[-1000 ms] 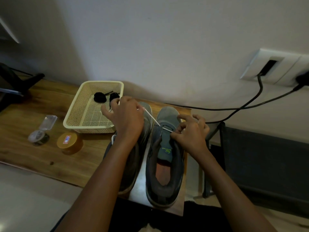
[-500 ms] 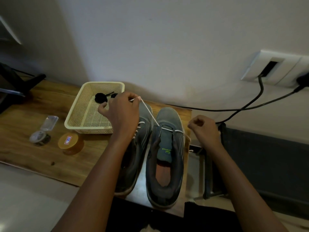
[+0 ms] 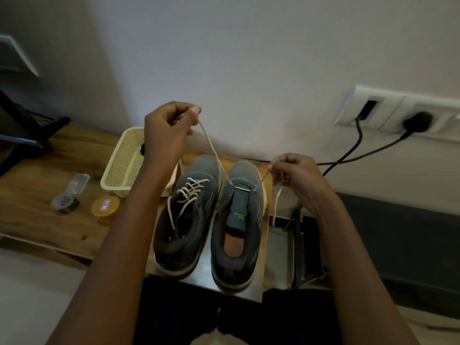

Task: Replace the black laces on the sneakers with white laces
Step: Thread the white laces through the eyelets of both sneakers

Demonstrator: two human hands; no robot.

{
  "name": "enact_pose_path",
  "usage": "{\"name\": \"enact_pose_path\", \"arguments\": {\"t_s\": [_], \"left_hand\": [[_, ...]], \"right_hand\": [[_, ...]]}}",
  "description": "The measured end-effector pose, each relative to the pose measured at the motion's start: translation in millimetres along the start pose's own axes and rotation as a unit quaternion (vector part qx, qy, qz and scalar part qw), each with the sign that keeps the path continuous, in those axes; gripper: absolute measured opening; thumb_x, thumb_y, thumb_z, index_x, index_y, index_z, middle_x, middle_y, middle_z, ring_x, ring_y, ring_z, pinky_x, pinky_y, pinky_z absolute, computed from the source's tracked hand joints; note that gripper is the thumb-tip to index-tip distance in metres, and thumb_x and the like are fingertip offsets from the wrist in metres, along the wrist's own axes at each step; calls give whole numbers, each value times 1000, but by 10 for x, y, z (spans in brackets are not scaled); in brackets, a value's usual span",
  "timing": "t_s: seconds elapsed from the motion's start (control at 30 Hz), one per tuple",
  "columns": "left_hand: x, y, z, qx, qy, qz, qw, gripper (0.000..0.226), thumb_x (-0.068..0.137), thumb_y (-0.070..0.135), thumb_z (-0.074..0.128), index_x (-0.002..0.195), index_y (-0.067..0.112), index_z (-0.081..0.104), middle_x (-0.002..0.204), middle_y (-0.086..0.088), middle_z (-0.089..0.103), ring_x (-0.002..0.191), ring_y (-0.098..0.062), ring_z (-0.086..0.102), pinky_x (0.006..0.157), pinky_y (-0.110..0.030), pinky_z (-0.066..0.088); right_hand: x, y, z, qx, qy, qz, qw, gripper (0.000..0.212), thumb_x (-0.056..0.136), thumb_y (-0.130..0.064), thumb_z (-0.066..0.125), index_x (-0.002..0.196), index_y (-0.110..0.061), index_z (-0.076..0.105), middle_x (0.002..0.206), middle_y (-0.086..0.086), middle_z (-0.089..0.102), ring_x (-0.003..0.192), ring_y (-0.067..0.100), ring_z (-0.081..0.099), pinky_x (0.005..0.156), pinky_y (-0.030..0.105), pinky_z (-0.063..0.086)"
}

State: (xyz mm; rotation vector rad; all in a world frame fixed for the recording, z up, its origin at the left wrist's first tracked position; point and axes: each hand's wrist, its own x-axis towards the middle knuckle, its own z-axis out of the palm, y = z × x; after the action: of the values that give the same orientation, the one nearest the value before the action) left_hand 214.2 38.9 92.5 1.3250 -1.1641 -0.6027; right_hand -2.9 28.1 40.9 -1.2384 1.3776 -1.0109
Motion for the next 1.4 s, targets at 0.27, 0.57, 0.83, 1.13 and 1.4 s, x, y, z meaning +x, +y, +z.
{"name": "enact_pose_path", "arguments": {"t_s": [0.27, 0.57, 0.83, 1.13, 1.4], "left_hand": [[-272, 662, -271, -47, -58, 53, 996, 8, 90, 13, 61, 94, 9, 67, 73, 2, 61, 59, 2, 55, 64, -12, 47], [-482, 1315, -477, -89, -65, 77, 991, 10, 92, 12, 58, 95, 10, 67, 77, 2, 62, 64, 2, 58, 63, -10, 46], [-577, 1673, -506, -102, -93, 81, 987, 13, 91, 10, 58, 95, 18, 68, 85, 1, 67, 66, 0, 60, 67, -12, 50], [-556, 1712, -429, -16, -78, 98, 992, 17, 89, 23, 64, 102, 13, 69, 102, 0, 67, 90, -12, 62, 76, -16, 49], [-530, 1534, -314, -36, -47, 91, 994, 10, 90, 17, 62, 94, 10, 69, 80, 6, 67, 78, -4, 62, 74, -14, 49]], "right_hand": [[-550, -826, -182, 83, 28, -89, 992, 13, 79, 5, 64, 70, -4, 66, 57, 2, 61, 54, 10, 56, 58, 20, 50], [-1140, -1418, -275, 128, 42, -92, 987, 13, 86, 6, 51, 84, 4, 64, 63, 9, 52, 60, 16, 50, 60, 25, 50], [-1393, -1627, -354, 80, 4, -115, 990, 22, 87, 9, 49, 103, 0, 62, 91, 15, 70, 71, 23, 65, 79, 32, 53], [-1355, -1679, -320, 89, 124, -147, 977, 9, 87, -7, 64, 91, 0, 68, 71, 3, 64, 57, 9, 56, 57, 16, 51], [-1220, -1566, -355, 102, 140, -157, 972, 10, 80, -8, 71, 90, -5, 71, 85, -2, 69, 81, 7, 62, 71, 17, 46]]}}
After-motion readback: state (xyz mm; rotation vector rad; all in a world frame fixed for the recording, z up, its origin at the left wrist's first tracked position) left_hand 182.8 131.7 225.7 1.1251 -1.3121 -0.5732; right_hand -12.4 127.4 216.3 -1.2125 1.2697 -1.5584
